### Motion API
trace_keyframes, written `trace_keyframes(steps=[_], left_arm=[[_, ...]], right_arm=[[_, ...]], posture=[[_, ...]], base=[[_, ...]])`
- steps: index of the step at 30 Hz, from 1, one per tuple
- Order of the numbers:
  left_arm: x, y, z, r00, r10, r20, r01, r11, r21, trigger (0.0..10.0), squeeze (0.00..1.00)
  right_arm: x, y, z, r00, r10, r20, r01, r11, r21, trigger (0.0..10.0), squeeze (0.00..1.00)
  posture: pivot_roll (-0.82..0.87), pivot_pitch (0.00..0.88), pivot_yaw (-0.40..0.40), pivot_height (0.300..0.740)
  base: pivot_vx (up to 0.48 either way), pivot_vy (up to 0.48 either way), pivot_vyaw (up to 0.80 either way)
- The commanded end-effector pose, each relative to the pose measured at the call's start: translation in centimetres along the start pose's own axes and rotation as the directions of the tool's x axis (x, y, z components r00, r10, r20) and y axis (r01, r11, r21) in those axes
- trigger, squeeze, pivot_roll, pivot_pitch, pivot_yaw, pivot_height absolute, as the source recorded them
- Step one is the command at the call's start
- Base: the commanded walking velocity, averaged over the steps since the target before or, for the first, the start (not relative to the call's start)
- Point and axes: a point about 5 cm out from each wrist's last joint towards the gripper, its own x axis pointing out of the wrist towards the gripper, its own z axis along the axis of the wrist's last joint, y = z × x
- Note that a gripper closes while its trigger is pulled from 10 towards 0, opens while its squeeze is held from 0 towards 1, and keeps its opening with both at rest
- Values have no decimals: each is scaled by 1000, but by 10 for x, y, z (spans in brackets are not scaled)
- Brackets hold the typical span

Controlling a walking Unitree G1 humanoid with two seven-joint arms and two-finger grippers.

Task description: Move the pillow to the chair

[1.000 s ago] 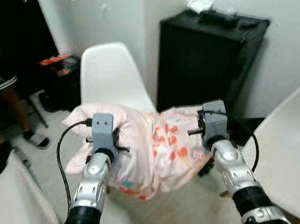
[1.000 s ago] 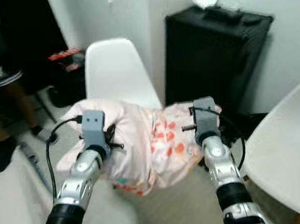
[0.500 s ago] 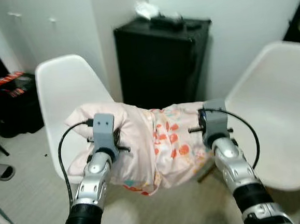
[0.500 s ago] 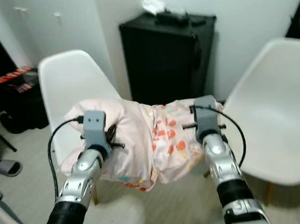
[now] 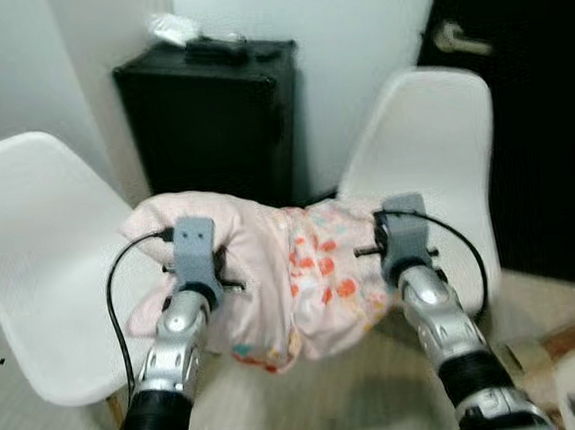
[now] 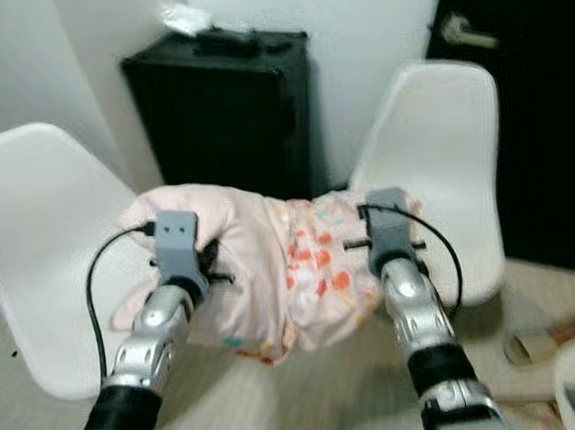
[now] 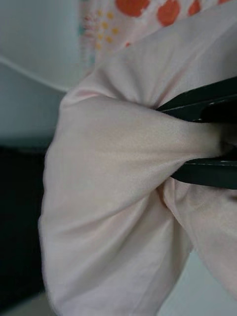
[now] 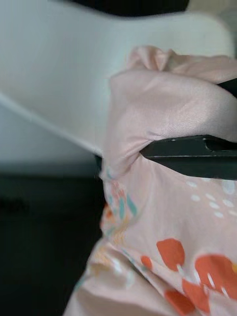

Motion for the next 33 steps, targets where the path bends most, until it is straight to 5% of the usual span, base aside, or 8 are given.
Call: trace_keyframes(steps=[1, 10, 21, 33], left_arm=[[4, -9, 14, 998, -38, 59, 37, 999, 8, 10000, 0], [6, -18, 18, 993, -82, 85, 78, 996, 47, 10000, 0], [9, -11, 19, 994, -60, 89, 59, 998, 19, 10000, 0], [7, -13, 21, 989, -99, 110, 101, 995, -14, 10000, 0]], right_arm=[[4, 2, 14, 998, 5, 68, -6, 1000, 4, 10000, 0], [3, -4, 15, 997, -15, 73, 15, 1000, -3, 10000, 0], [6, -11, 19, 995, -53, 84, 51, 998, 27, 10000, 0], [8, -11, 21, 994, -71, 83, 68, 997, 36, 10000, 0]], posture=[[-40, 0, 2, 740], [-49, 0, 12, 740], [-50, 0, 10, 740], [-46, 0, 3, 740]], base=[[0, 0, -800], [0, 0, -800], [0, 0, -786], [217, 0, 0]])
